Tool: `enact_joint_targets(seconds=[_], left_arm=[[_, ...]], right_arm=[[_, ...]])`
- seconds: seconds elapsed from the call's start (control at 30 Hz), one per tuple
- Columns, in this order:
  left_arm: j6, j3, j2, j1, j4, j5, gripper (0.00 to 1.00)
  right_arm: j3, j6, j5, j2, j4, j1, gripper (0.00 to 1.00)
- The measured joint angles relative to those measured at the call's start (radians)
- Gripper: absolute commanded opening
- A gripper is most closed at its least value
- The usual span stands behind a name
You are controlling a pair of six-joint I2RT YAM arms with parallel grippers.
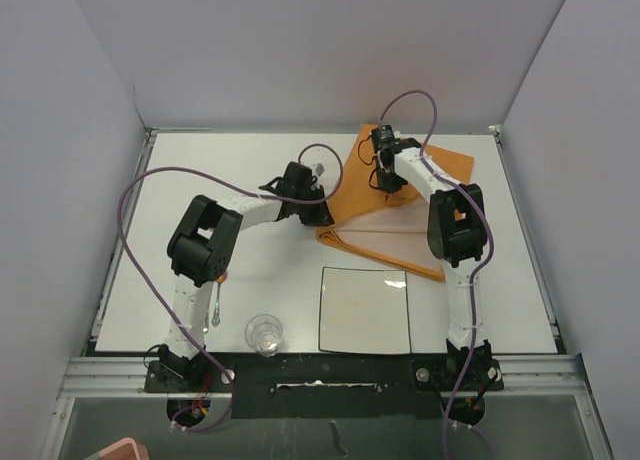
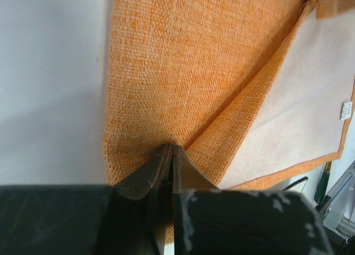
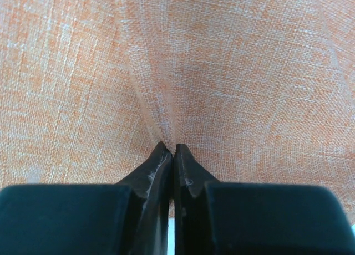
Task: Set the dinner table for one person
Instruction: Flatten out the napkin at the center of the board.
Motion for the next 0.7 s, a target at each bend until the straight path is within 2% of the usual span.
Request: enact_joint_targets(seconds=[0.23,0.7], left_arm=[[0.015,-0.141,-0.1,-0.034,0.016,-0.007,0.0],[0.109,-0.311,-0.334,-0.048,-0.119,-0.09,0.0]], right_arm=[[0.0,0.01,0.051,-0.002,-0.005,-0.013,0.0],[0.016,0.021,0.035,-0.018,0.08,-0.18,0.0]])
